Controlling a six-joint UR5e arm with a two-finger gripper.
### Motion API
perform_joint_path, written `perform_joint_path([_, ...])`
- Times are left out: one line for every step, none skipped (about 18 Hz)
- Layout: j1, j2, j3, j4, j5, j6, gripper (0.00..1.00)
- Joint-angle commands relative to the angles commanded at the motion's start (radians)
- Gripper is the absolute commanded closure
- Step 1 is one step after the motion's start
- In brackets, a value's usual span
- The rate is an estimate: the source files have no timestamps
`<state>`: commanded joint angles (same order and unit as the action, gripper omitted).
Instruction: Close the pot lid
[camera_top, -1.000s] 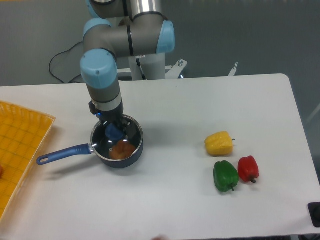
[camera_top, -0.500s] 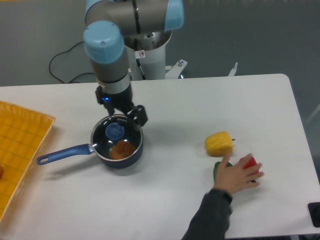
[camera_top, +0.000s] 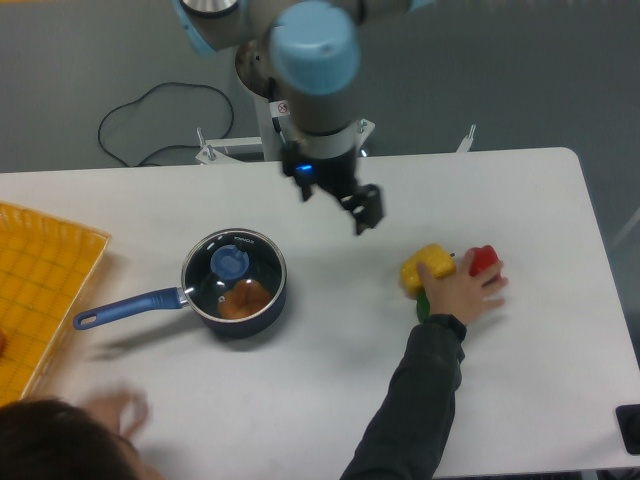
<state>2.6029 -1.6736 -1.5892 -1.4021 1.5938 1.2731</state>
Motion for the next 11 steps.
perform_joint_path([0.028, 0.000, 0.002, 0.002, -0.006, 0.003, 0.00])
perform_joint_path([0.049, -0.003, 0.009, 0.000, -0.011, 0.008, 0.00])
perform_joint_path([0.066, -0.011, 0.021, -0.003, -0.012, 0.029, 0.00])
perform_joint_path([0.081, -0.014, 0.029, -0.012, -0.015, 0.075, 0.00])
perform_joint_path([0.100, -0.021, 0.040, -0.035, -0.014, 0.130, 0.00])
perform_joint_path([0.117, -0.034, 0.051, -0.063, -0.012, 0.193, 0.00])
perform_joint_path([0.126, -0.044, 0.054, -0.070, -0.011, 0.257, 0.00])
perform_joint_path([0.135, -0.049, 0.054, -0.071, -0.015, 0.302, 0.00])
perform_joint_path([0.146, -0.057, 0.055, -0.068, -0.017, 0.331, 0.00])
perform_joint_path([0.154, -0.069, 0.063, -0.064, -0.018, 0.341, 0.00])
perform_joint_path([0.155, -0.081, 0.070, -0.052, -0.021, 0.341, 0.00])
